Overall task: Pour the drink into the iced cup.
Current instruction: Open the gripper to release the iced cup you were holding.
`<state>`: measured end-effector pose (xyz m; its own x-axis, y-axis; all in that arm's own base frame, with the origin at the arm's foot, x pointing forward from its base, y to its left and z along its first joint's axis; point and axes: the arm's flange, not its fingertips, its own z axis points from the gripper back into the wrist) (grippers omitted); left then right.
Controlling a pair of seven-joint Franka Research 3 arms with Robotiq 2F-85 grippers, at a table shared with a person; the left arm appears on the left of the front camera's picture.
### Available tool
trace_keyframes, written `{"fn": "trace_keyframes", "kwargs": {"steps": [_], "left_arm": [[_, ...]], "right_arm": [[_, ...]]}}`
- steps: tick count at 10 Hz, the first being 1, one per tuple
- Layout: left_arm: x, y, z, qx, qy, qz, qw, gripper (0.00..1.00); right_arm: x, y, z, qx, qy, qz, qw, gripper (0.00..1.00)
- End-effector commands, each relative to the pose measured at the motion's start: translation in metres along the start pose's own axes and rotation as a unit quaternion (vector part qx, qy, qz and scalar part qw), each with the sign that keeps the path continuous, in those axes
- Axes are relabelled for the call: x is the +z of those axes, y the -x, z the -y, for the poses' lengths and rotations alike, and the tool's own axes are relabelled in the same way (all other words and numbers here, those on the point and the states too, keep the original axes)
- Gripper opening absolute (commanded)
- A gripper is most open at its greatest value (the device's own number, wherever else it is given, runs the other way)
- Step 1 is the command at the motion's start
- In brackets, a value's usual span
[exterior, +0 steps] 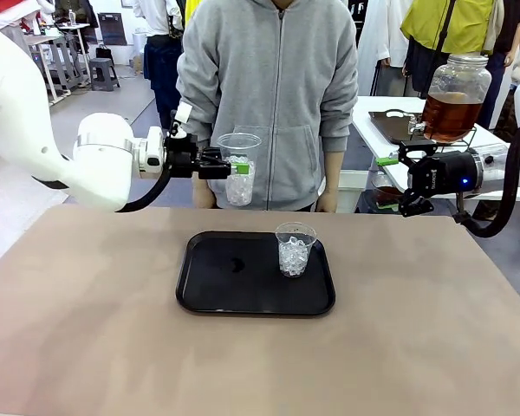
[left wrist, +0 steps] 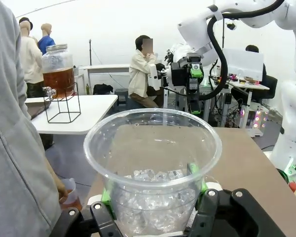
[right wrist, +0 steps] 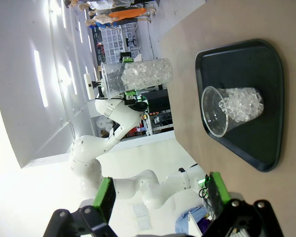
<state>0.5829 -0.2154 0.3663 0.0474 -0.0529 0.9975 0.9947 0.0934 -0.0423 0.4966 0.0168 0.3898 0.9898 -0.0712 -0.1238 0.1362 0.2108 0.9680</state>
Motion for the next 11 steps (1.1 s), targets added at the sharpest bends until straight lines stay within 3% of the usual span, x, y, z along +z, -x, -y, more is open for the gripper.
{"fn": "trace_keyframes", "kwargs": {"steps": [1, 11], "left_arm": [[-0.0006, -0.0013, 0.0016, -0.003, 0.001, 0.001, 1.0, 0.7], [-0.0006, -0.0013, 0.0016, -0.003, 0.001, 0.001, 1.0, 0.7]], "right_arm": [[-0.0002, 0.0, -0.001, 0.002, 0.003, 0.002, 1.0, 1.0], [-0.0002, 0.0, -0.001, 0.002, 0.003, 0.002, 1.0, 1.0]]}}
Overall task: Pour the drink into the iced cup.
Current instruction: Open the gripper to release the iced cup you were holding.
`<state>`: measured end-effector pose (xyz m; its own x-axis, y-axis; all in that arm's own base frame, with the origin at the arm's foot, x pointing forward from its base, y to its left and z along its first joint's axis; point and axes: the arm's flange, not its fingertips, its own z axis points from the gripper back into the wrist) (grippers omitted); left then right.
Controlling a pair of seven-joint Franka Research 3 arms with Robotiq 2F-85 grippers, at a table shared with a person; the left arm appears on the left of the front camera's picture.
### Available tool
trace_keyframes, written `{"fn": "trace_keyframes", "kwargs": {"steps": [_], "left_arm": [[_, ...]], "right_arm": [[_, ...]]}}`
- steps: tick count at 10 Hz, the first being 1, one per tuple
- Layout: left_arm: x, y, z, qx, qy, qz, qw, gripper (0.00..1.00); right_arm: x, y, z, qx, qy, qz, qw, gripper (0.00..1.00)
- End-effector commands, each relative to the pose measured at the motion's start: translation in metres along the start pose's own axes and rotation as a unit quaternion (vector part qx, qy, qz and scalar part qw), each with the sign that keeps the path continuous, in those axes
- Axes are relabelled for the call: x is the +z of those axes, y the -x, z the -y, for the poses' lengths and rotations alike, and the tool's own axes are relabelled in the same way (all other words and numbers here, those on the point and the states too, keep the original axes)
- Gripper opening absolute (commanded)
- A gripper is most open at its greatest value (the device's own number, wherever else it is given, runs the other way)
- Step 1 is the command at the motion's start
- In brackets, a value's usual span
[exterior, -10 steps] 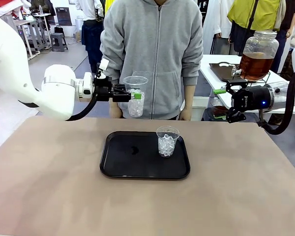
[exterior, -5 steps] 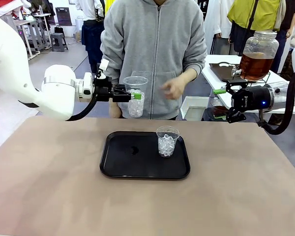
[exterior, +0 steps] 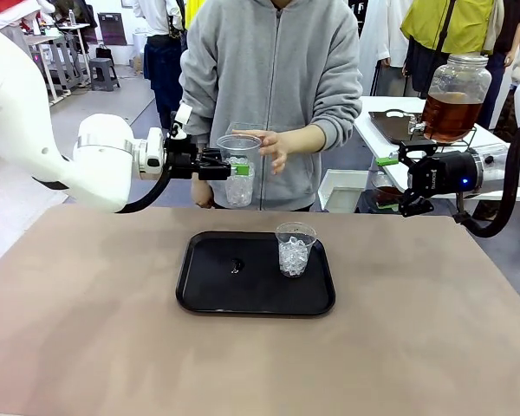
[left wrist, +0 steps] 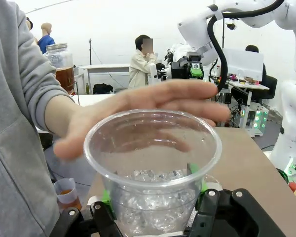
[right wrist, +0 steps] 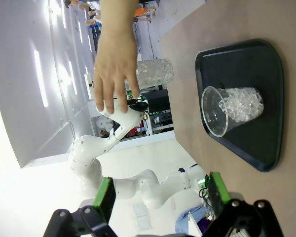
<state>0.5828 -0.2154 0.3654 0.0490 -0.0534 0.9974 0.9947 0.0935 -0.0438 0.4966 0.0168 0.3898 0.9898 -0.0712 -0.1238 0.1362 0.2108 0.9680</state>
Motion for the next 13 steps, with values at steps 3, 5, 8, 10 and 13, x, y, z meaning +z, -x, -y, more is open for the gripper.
{"fn": "trace_keyframes", "kwargs": {"steps": [3, 5, 8, 10, 13], "left_arm": [[-0.0006, -0.0022, 0.0015, -0.004, 0.001, 0.001, 1.0, 0.7], [-0.0006, -0.0022, 0.0015, -0.004, 0.001, 0.001, 1.0, 0.7], [-0.0006, -0.0022, 0.0015, -0.004, 0.001, 0.001, 1.0, 0.7], [-0.0006, -0.0022, 0.0015, -0.004, 0.001, 0.001, 1.0, 0.7], [-0.0006, -0.0022, 0.0015, -0.004, 0.001, 0.001, 1.0, 0.7]], "right_arm": [[-0.0002, 0.0, -0.001, 0.002, 0.003, 0.002, 1.0, 1.0], [-0.0002, 0.0, -0.001, 0.002, 0.003, 0.002, 1.0, 1.0], [-0.0002, 0.0, -0.001, 0.002, 0.003, 0.002, 1.0, 1.0], [-0.0002, 0.0, -0.001, 0.002, 0.003, 0.002, 1.0, 1.0], [-0.0002, 0.0, -0.001, 0.002, 0.003, 0.002, 1.0, 1.0]]}}
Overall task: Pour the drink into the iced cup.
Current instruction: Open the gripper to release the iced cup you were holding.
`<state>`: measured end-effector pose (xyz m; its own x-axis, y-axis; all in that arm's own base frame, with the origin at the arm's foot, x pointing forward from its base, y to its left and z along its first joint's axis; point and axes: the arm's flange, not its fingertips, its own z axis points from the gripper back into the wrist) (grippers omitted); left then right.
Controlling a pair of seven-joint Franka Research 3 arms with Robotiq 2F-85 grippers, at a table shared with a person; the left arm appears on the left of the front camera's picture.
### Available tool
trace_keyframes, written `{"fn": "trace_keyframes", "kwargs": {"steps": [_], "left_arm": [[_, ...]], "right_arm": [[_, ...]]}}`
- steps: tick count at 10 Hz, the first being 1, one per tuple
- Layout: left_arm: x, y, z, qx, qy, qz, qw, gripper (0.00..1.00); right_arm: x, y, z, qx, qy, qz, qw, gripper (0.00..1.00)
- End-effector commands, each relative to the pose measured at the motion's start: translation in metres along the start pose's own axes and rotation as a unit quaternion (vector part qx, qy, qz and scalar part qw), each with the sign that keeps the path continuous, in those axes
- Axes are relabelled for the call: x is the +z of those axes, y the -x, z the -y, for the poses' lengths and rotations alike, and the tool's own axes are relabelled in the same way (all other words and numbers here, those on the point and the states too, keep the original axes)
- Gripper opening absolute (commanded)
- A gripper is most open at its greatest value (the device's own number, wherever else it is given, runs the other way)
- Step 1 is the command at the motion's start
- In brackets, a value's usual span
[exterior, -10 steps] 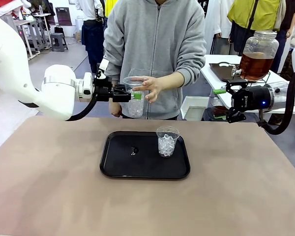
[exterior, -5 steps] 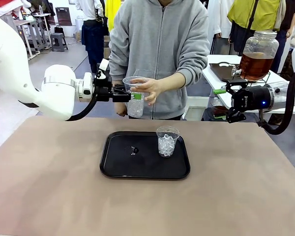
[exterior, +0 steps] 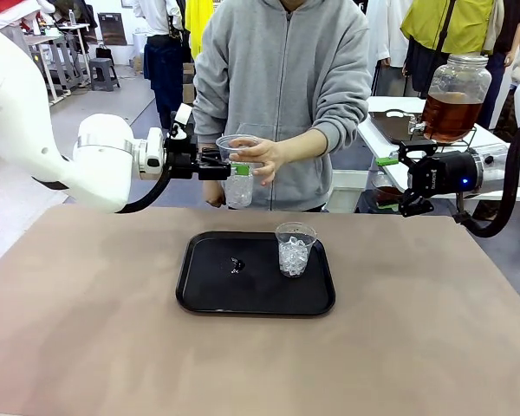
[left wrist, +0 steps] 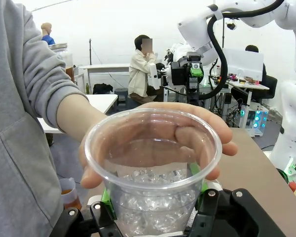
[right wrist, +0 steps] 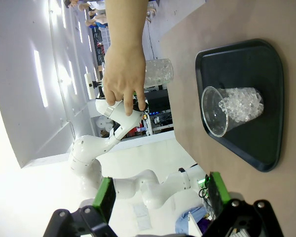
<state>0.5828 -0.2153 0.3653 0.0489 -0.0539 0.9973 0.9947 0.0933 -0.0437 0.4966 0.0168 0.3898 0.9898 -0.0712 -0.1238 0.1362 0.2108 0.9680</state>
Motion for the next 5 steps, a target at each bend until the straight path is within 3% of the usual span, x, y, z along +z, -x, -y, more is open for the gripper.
{"fn": "trace_keyframes", "kwargs": {"steps": [1, 5], "left_arm": [[-0.0007, -0.0023, 0.0015, -0.004, 0.001, 0.002, 1.0, 0.7], [-0.0007, -0.0023, 0.0015, -0.004, 0.001, 0.002, 1.0, 0.7]], "right_arm": [[-0.0002, 0.0, -0.001, 0.002, 0.003, 0.002, 1.0, 1.0], [-0.0002, 0.0, -0.001, 0.002, 0.003, 0.002, 1.0, 1.0]]}}
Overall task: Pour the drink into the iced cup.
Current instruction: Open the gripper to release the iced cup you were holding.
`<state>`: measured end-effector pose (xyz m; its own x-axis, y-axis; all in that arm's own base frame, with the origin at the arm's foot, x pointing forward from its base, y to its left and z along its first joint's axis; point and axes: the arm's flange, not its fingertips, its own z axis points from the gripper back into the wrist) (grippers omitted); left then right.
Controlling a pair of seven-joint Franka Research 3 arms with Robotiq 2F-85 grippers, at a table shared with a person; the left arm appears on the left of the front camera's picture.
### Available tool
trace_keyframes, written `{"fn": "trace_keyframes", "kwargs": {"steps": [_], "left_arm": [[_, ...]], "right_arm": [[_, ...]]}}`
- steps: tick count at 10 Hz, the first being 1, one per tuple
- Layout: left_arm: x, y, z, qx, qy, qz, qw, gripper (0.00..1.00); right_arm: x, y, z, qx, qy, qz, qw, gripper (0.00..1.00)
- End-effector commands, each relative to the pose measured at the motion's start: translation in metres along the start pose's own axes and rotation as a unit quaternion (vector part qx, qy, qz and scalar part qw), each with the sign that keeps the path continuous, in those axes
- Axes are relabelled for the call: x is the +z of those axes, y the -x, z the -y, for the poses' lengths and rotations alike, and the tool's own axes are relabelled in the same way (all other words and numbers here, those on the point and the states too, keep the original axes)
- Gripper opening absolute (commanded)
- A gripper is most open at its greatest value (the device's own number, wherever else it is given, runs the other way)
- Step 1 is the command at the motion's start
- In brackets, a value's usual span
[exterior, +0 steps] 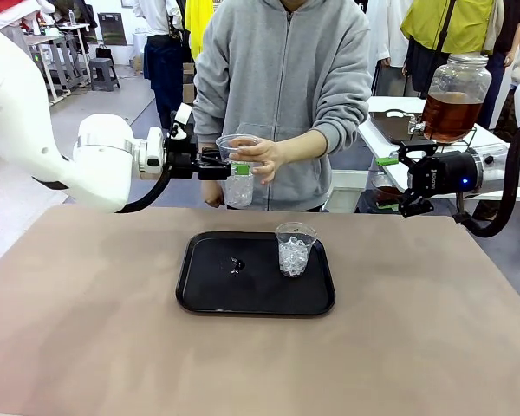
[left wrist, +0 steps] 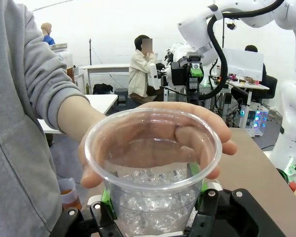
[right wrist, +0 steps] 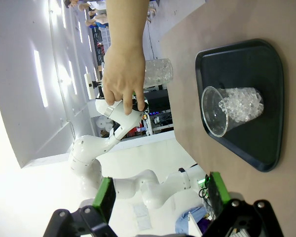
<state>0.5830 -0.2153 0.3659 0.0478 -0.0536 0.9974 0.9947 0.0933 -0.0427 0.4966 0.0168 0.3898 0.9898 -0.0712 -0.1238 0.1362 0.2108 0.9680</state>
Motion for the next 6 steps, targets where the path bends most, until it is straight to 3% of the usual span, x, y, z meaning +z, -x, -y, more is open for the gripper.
{"fn": "trace_keyframes", "kwargs": {"steps": [1, 2, 3, 4, 6], "left_arm": [[-0.001, -0.002, 0.002, -0.004, 0.001, 0.001, 1.0, 0.7], [0.0, 0.0, 0.0, 0.0, 0.0, 0.0, 1.0, 0.7], [0.002, 0.001, 0.001, 0.006, 0.005, -0.006, 1.0, 0.9], [0.008, 0.002, 0.002, 0.003, 0.01, -0.009, 1.0, 1.0], [0.025, 0.008, 0.006, 0.005, 0.011, -0.018, 1.0, 1.0]], "right_arm": [[0.0, 0.0, -0.001, 0.002, 0.003, 0.002, 1.0, 1.0], [0.0, 0.0, -0.001, 0.002, 0.003, 0.002, 1.0, 1.0], [0.0, 0.0, -0.001, 0.002, 0.003, 0.002, 1.0, 1.0], [0.0, 0.0, -0.001, 0.002, 0.003, 0.002, 1.0, 1.0], [0.0, 0.0, -0.001, 0.002, 0.003, 0.002, 1.0, 1.0]]}}
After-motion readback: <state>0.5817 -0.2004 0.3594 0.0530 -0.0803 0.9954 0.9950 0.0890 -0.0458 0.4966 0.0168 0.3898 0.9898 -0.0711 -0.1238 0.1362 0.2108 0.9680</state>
